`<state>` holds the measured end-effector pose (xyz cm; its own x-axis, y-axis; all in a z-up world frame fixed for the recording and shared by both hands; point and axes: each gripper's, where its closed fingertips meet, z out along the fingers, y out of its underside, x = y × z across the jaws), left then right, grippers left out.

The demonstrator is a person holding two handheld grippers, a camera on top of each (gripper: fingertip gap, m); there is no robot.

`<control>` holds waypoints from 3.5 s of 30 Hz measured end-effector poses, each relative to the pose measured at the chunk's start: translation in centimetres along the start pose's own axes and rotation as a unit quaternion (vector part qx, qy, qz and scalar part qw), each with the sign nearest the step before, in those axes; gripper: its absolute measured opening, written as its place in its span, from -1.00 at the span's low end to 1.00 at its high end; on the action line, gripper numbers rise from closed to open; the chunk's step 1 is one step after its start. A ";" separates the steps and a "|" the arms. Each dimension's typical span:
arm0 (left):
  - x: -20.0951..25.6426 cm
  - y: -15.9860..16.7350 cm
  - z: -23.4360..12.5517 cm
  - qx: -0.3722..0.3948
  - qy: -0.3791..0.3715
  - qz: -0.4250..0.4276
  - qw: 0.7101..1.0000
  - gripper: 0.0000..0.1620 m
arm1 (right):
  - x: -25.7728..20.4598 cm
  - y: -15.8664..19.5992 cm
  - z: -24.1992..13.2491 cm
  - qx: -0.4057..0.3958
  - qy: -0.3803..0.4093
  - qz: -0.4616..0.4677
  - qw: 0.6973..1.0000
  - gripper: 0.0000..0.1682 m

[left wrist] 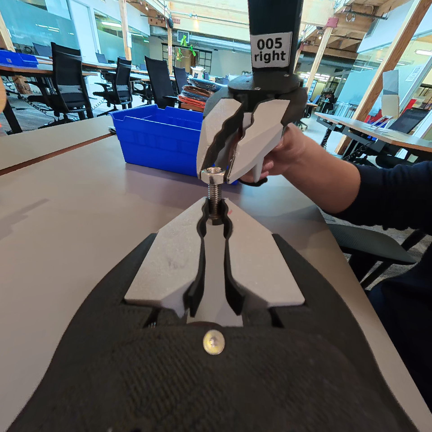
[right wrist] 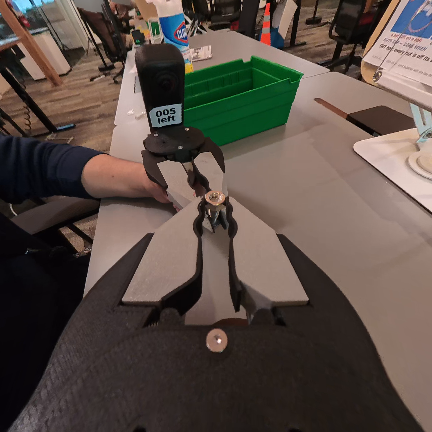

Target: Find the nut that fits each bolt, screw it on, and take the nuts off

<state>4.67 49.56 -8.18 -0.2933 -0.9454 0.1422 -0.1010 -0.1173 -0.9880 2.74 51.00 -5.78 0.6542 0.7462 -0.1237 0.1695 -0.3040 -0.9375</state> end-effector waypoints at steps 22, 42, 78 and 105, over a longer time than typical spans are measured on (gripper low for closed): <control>0.3 0.1 0.2 -0.005 0.001 0.016 1.000 -0.91 | -0.4 -0.7 -1.0 0.072 -0.025 0.009 0.997 -0.59; 0.4 0.0 0.1 -0.001 0.003 0.016 1.000 -0.91 | -0.5 -0.3 -0.4 0.063 -0.022 -0.010 0.998 -0.82; -1.6 1.4 0.5 -0.040 -0.067 0.004 0.997 -0.91 | 1.6 0.9 0.2 0.124 0.046 0.069 0.989 -0.82; 4.1 0.4 0.3 -0.015 0.111 0.011 0.994 -0.91 | -3.8 -0.4 -3.3 0.145 -0.110 -0.026 0.983 -0.71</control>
<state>3.69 45.54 -7.99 -0.4986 -0.8566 0.1329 -0.1185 -0.0846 -0.9893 2.67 46.33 -3.83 0.4705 0.8754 -0.1112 -0.0402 -0.1046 -0.9937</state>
